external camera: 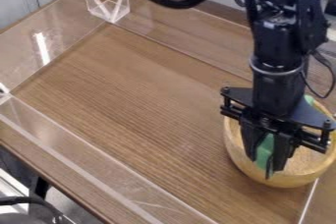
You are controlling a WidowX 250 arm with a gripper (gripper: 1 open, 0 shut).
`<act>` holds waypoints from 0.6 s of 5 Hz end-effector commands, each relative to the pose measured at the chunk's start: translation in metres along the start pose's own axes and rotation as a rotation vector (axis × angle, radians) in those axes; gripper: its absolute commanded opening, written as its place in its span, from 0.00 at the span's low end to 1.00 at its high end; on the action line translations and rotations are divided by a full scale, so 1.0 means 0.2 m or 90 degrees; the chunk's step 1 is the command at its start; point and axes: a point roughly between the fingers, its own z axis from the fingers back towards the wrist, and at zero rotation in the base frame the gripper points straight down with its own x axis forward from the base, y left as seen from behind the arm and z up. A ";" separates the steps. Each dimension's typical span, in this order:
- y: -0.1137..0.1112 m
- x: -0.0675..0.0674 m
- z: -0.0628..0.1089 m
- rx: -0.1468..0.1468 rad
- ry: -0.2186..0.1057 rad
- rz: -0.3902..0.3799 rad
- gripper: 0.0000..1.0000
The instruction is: Put the green block in the brown bowl
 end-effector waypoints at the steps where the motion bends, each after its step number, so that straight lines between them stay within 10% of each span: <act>1: 0.00 0.04 0.04 -0.010 -0.023 0.002 0.00; 3: 0.01 0.06 0.03 -0.016 -0.022 0.004 0.00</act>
